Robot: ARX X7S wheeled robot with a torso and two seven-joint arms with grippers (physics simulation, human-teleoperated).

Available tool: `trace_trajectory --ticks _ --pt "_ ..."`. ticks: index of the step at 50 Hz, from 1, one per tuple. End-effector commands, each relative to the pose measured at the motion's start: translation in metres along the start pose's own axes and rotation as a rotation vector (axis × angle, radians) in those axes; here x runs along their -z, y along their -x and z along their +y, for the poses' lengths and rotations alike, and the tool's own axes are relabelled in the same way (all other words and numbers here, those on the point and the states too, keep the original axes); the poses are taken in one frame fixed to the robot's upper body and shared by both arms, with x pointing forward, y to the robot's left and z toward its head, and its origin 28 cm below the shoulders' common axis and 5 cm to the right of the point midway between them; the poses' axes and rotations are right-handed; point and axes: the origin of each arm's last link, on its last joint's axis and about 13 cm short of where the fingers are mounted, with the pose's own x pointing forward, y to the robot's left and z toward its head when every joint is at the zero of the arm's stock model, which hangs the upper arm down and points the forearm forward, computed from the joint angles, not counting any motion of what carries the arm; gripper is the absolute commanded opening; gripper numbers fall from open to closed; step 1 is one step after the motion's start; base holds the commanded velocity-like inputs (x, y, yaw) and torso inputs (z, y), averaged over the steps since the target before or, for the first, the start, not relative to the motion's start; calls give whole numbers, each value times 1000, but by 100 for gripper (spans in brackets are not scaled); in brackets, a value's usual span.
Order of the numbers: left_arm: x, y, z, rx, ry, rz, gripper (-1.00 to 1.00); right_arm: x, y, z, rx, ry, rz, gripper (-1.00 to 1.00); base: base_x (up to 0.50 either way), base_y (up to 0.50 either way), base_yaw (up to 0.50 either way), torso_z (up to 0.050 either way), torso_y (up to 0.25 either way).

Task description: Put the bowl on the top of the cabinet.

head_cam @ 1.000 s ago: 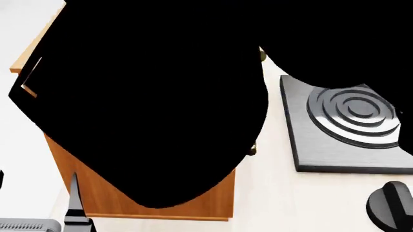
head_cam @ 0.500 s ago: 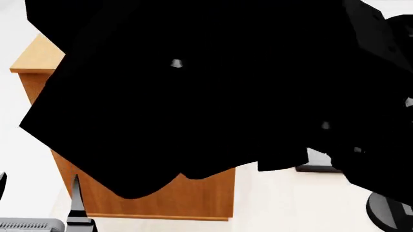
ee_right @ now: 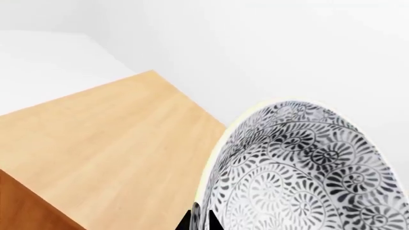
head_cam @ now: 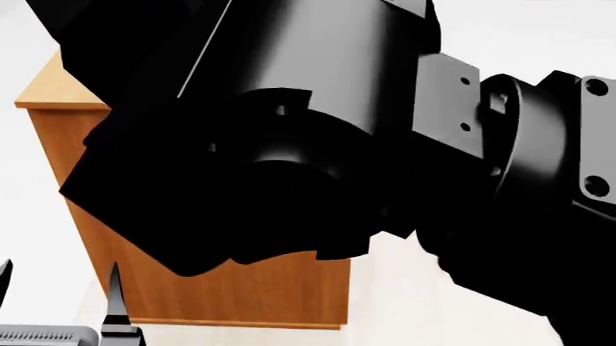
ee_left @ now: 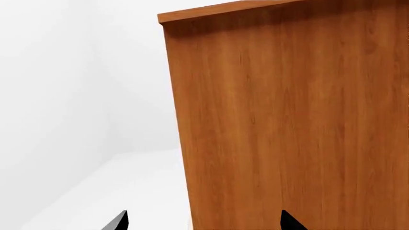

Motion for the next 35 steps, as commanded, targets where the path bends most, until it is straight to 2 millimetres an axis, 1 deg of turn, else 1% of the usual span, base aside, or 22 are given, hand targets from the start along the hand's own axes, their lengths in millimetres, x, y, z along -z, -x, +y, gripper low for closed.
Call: trace_trajectory --ticks 1,14,20,30,35 --pt "1 0 0 2 0 3 100 3 -10 6 10 21 -14 -100 0 0 0 0 0" --pt "0 0 0 0 -5 5 100 1 -8 14 -7 -2 -33 -100 0 0 0 0 0" --pt "2 0 -1 2 -9 7 100 5 -10 17 -3 0 -31 -100 0 0 0 3 2" --pt "3 0 0 1 -8 7 100 6 -15 18 16 9 -25 -100 0 0 0 0 0" --pt "5 -2 0 -6 -7 12 100 8 -23 20 20 20 -20 -100 0 0 0 0 0"
